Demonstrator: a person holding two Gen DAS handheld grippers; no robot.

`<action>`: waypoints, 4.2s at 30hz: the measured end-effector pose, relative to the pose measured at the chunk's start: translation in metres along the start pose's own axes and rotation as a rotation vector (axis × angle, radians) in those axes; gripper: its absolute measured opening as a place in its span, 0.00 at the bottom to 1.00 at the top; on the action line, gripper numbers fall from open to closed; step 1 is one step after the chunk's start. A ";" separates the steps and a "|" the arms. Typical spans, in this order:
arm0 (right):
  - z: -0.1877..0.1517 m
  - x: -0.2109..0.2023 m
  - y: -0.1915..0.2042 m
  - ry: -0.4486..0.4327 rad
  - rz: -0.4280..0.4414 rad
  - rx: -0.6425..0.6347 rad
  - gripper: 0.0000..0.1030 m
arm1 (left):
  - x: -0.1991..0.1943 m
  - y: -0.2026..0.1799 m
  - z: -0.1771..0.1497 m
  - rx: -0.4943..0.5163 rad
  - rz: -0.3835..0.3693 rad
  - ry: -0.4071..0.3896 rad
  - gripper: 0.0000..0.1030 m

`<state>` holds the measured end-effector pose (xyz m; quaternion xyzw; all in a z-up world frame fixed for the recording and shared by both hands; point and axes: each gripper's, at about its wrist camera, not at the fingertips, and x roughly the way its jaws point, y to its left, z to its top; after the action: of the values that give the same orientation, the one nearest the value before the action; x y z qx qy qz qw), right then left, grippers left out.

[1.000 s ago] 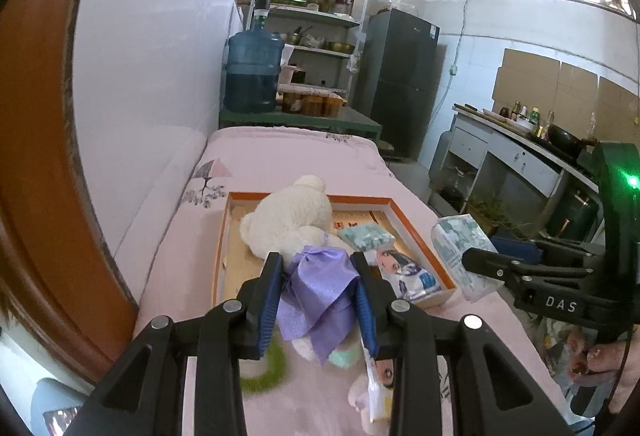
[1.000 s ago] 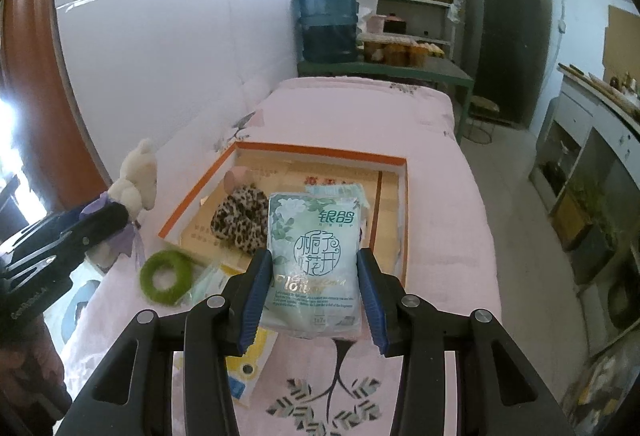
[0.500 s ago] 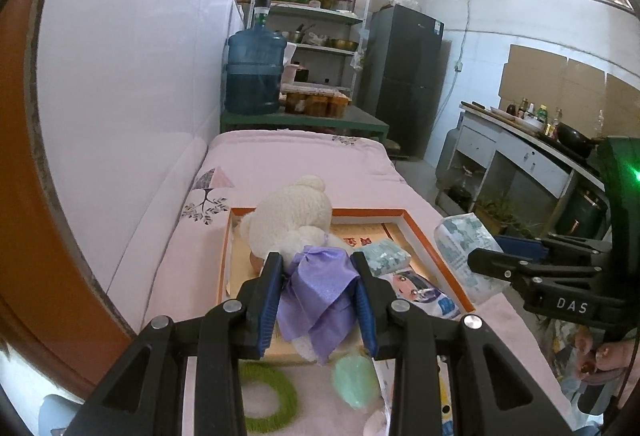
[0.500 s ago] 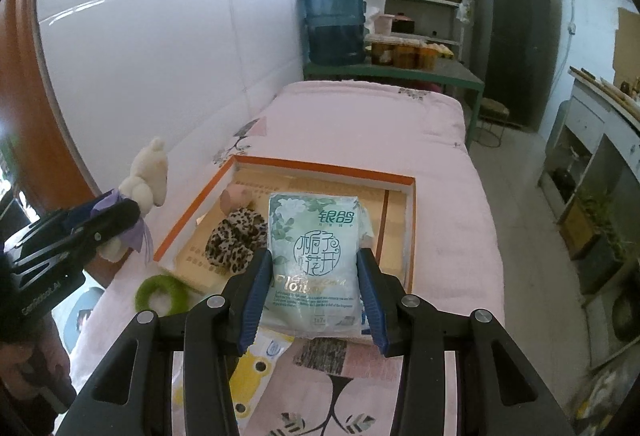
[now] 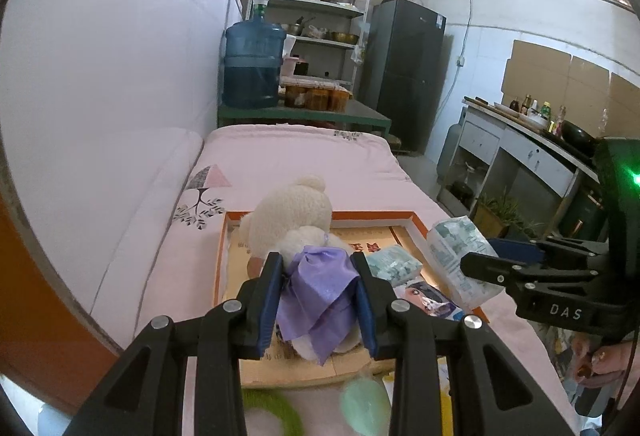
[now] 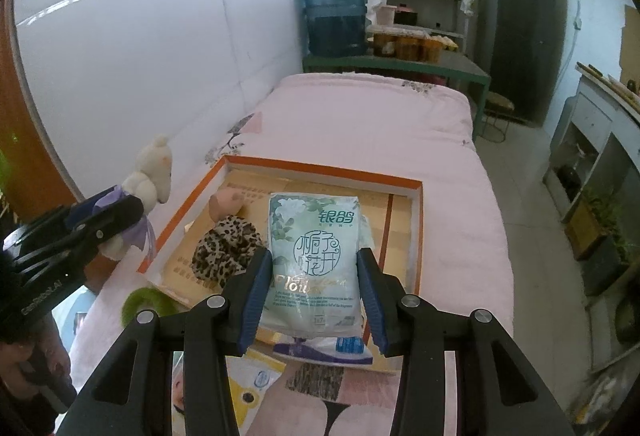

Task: Organize soft objects
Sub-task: 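Lower the teddy bear and tissue pack into the box lid, then open both grippers to release the bear and tissue pack, then withdraw both open grippers toward the green ring and yellow wipes pack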

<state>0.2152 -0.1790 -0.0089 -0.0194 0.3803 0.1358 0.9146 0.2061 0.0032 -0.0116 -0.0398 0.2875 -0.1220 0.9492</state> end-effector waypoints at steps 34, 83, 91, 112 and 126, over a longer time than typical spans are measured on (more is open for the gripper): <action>0.054 0.117 -0.064 0.159 0.003 0.044 0.44 | 0.138 -0.002 0.031 -0.012 -0.099 0.254 0.33; 0.042 0.156 -0.060 0.181 0.038 0.063 0.67 | 0.159 -0.014 0.023 0.010 -0.117 0.255 0.54; 0.036 0.141 -0.060 0.171 0.028 0.075 0.69 | 0.142 -0.017 0.022 0.012 -0.108 0.237 0.54; 0.009 0.079 -0.033 0.122 0.019 0.063 0.69 | 0.076 -0.024 0.010 0.007 -0.064 0.162 0.54; -0.009 0.030 -0.009 0.084 0.015 0.053 0.69 | 0.021 -0.021 0.002 -0.014 -0.057 0.118 0.54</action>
<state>0.2319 -0.1820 -0.0371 0.0020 0.4219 0.1314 0.8971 0.2201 -0.0220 -0.0184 -0.0474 0.3425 -0.1492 0.9264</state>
